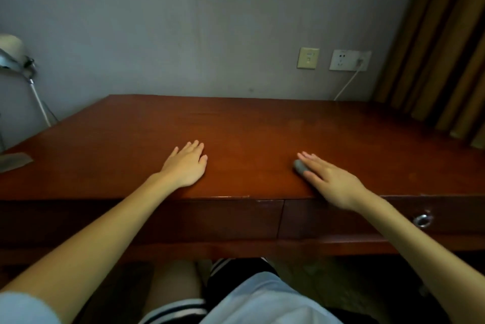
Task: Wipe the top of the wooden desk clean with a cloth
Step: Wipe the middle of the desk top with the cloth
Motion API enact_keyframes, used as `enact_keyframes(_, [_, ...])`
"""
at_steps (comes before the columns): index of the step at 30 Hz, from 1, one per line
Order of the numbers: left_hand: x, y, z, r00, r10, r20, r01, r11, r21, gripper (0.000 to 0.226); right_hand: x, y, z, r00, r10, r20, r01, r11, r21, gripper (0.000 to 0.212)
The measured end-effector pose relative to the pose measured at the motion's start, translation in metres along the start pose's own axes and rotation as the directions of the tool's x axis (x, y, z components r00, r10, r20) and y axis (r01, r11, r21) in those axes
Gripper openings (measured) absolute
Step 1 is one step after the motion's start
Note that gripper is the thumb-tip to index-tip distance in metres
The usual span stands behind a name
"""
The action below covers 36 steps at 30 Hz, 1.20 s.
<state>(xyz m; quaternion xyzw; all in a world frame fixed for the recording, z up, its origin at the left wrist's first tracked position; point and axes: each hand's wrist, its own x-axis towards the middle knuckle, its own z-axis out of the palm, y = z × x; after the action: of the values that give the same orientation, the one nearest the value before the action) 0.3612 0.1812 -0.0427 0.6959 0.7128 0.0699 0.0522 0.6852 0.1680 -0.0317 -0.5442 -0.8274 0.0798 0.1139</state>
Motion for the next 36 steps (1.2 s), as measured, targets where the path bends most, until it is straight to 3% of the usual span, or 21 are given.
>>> enact_keyframes(5, [0.002,-0.001,0.001,1.000,-0.008,-0.011,0.008,1.000,-0.001,0.053,0.072,-0.028,0.013,0.999,0.040,0.023,-0.039,0.999,-0.026,0.054])
enact_keyframes(11, [0.003,-0.001,0.002,1.000,-0.014,-0.028,0.014,1.000,0.006,0.052,0.051,-0.135,0.044,0.956,-0.285,0.068,0.288,0.957,-0.028,0.054])
enact_keyframes(14, [0.003,-0.001,0.002,1.000,-0.011,-0.030,0.011,1.000,0.001,0.053,0.009,-0.125,0.040,0.913,-0.403,0.059,0.405,0.914,-0.024,0.054])
enact_keyframes(16, [0.002,-0.001,0.001,1.000,-0.014,-0.023,0.014,1.000,0.005,0.053,-0.006,-0.088,0.030,0.947,-0.321,0.015,0.321,0.947,-0.011,0.053])
enact_keyframes(19, [0.002,0.000,0.001,1.000,-0.014,-0.012,0.015,1.000,0.014,0.053,-0.002,-0.014,0.005,0.999,-0.040,0.016,0.039,0.998,0.055,0.052])
enact_keyframes(23, [0.002,0.002,0.002,1.000,-0.022,-0.013,0.022,1.000,0.018,0.053,0.044,0.049,-0.014,0.975,0.221,0.022,-0.221,0.975,0.036,0.052])
enact_keyframes(26, [0.003,0.002,0.002,0.999,-0.026,-0.024,0.026,0.999,0.028,0.053,0.086,0.039,-0.008,0.961,0.277,-0.012,-0.278,0.961,-0.016,0.054])
enact_keyframes(30, [0.003,0.001,0.002,0.999,-0.023,-0.028,0.024,0.999,0.030,0.053,0.115,-0.025,0.009,0.985,0.173,0.022,-0.172,0.985,-0.030,0.057])
enact_keyframes(33, [0.004,0.002,0.002,0.999,-0.028,-0.044,0.029,0.999,0.022,0.053,0.107,-0.094,0.029,0.997,-0.028,0.072,0.031,0.999,-0.034,0.056])
enact_keyframes(36, [0.005,0.001,0.003,0.999,-0.026,-0.047,0.027,1.000,0.015,0.052,0.075,-0.139,0.042,0.965,-0.235,0.115,0.239,0.971,-0.015,0.057])
